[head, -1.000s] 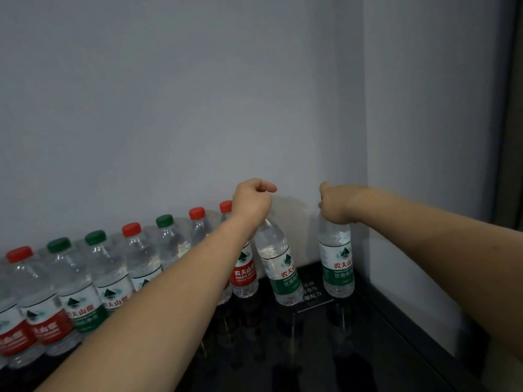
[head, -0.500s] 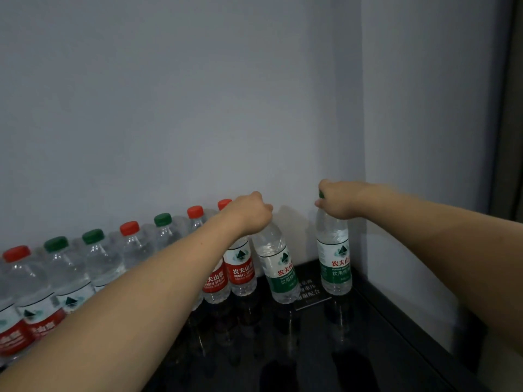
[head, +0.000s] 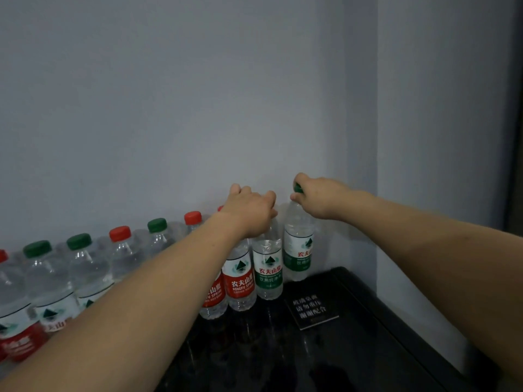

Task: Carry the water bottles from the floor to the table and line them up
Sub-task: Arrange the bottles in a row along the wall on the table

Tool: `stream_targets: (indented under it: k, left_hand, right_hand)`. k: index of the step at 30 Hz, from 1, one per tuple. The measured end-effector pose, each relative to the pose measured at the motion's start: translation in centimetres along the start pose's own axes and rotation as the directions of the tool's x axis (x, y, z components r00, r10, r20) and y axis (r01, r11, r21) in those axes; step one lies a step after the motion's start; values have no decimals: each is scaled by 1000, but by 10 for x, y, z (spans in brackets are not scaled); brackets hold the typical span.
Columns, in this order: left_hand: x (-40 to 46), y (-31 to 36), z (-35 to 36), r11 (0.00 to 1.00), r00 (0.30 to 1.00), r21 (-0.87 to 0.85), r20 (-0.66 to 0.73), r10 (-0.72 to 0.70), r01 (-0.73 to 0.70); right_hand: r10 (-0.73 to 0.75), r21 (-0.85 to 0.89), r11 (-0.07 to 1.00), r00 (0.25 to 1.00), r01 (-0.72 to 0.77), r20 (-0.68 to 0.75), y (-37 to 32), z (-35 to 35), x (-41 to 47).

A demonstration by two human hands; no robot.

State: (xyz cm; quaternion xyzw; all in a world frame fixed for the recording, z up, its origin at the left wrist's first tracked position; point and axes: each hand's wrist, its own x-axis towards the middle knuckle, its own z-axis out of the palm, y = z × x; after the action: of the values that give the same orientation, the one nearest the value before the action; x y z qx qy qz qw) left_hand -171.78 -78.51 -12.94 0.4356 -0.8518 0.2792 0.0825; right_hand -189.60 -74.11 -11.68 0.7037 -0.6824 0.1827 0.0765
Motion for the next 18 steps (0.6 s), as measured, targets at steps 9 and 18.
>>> stream_targets:
  k: [9, 18]
  left_hand:
    - [1, -13, 17, 997, 997, 31, -27, -70, 71]
    - [6, -9, 21, 992, 992, 33, -28, -120, 121]
  right_hand:
    - [43, 47, 998, 998, -45, 46, 6, 27, 18]
    - [-27, 96, 995, 999, 29, -23, -2, 34, 29]
